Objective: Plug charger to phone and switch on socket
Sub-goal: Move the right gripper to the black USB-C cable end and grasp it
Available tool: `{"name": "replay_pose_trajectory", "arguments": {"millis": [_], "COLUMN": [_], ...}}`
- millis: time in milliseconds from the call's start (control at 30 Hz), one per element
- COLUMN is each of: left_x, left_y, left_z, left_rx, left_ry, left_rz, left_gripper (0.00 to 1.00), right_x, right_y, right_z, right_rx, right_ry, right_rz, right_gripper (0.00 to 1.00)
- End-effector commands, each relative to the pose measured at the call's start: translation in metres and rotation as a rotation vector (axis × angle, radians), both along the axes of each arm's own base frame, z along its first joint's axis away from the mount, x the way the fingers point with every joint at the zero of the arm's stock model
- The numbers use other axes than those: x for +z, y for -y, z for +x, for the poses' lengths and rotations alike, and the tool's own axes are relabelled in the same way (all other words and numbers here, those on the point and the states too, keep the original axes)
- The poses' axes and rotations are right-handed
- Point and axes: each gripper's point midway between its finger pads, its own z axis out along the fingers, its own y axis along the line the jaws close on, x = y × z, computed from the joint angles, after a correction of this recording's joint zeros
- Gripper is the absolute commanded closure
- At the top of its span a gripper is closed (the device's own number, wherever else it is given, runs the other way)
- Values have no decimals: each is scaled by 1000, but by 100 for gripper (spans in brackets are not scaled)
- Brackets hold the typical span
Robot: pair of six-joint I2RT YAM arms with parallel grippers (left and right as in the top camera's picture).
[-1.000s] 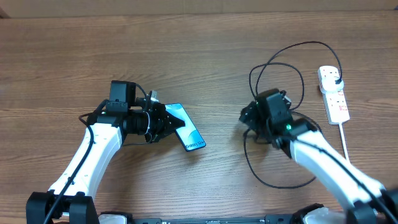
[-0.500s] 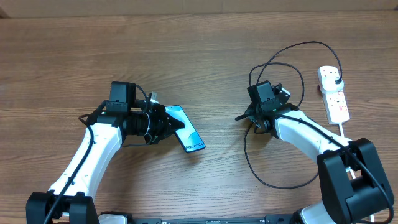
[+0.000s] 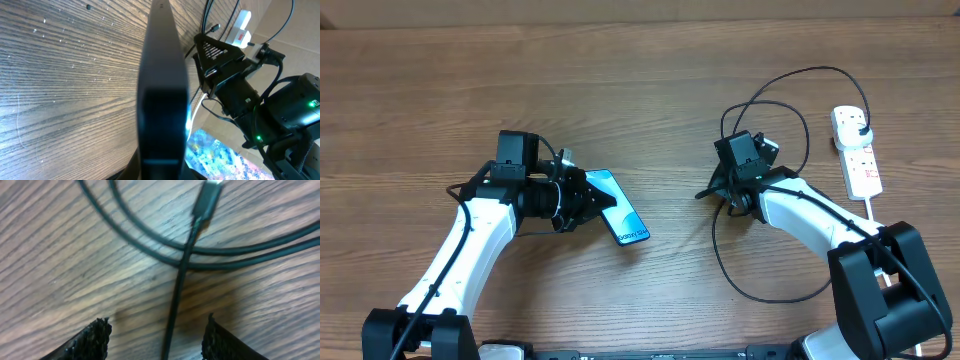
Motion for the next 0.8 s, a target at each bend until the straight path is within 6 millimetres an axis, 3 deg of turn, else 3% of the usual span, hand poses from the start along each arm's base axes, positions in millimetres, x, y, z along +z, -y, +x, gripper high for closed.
{"name": "replay_pose_trajectory", "arguments": {"millis": [0,267,600,767], "left_x": [15,15,16,16], "left_y": [3,3,5,5], "left_z": [5,4,-2,-3], "left_rx": [-15,-16,-24,-24], "left_ry": [44,38,9,3], "left_rz": [-32,-35,-53,-52], "left_gripper": [96,96,96,96], "right_x": [5,-5,-5,6], "right_y": [13,11,1,10], "right_z": [10,11,15,4], "right_rx": [-62,-51,37,45], "right_ry": [45,28,14,-32], "right_rz": [-72,-69,-60,-106], "right_gripper": [39,48,96,96]}}
